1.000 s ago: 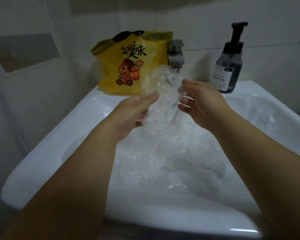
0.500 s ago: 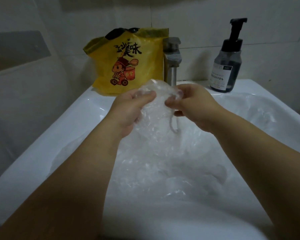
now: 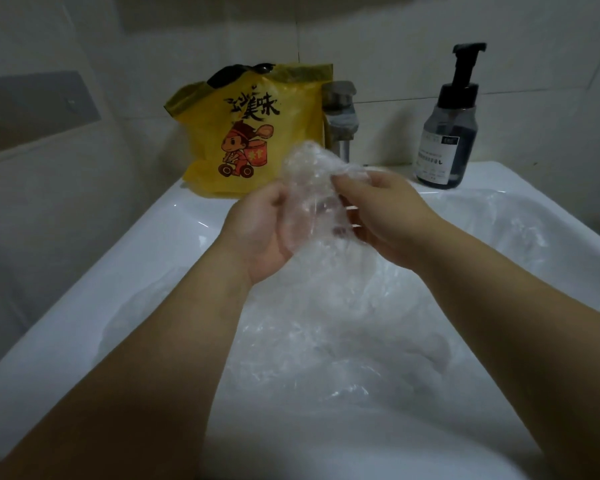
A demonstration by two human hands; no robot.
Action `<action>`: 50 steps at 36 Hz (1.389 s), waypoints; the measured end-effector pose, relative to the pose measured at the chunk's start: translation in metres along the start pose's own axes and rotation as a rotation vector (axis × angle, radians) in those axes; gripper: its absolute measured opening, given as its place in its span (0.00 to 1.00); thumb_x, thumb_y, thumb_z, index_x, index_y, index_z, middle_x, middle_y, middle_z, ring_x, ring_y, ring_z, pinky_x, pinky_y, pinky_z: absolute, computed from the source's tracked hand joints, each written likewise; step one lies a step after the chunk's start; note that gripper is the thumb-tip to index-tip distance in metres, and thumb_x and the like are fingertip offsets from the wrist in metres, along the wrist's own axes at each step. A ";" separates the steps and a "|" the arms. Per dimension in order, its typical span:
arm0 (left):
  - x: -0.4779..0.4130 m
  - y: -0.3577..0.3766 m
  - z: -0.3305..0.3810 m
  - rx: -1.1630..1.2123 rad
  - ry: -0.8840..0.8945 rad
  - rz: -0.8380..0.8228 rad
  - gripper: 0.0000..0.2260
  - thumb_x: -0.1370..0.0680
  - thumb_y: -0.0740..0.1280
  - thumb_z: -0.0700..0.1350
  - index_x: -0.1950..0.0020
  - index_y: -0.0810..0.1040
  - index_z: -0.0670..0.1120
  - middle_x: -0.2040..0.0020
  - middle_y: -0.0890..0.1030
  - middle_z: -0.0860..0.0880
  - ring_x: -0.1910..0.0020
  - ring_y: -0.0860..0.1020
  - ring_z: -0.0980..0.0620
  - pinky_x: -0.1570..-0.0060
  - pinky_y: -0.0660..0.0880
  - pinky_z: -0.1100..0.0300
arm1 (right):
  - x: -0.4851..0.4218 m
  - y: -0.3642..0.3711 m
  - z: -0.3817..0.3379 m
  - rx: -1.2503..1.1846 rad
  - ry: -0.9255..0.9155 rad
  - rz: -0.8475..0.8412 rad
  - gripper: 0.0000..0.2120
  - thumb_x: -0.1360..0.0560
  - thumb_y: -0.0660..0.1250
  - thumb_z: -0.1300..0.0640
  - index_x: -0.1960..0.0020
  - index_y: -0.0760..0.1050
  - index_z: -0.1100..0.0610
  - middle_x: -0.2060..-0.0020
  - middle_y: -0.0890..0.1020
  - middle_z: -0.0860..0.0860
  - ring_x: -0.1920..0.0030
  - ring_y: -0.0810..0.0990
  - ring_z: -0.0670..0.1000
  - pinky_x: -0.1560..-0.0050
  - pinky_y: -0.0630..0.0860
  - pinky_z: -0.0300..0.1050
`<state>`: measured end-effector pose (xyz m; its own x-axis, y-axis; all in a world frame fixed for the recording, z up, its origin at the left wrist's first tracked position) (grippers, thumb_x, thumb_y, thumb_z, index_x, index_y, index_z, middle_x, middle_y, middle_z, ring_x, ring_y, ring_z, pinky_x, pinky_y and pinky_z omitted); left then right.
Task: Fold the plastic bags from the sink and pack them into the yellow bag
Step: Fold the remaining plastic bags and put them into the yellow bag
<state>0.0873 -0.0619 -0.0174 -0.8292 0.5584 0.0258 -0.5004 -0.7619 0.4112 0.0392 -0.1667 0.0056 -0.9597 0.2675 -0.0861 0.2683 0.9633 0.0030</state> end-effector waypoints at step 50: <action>0.014 -0.021 0.041 -0.608 0.211 0.220 0.27 0.34 0.70 0.70 0.39 0.76 0.60 0.39 0.79 0.59 0.38 0.75 0.56 0.34 0.70 0.50 | 0.003 -0.025 -0.012 -0.159 -0.011 0.140 0.15 0.19 0.60 0.53 0.41 0.75 0.64 0.48 0.81 0.63 0.49 0.81 0.61 0.44 0.78 0.57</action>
<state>0.0961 -0.0250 0.0116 -0.9278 0.3401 -0.1531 -0.3143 -0.9339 -0.1703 0.0285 -0.1900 0.0176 -0.9126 0.4000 -0.0845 0.3819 0.9079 0.1730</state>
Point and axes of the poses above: each hand's wrist, its own x-axis away from the middle knuckle, its own y-axis out of the palm, z = x × y, the point moved 10 cm from there along -x, towards the middle knuckle
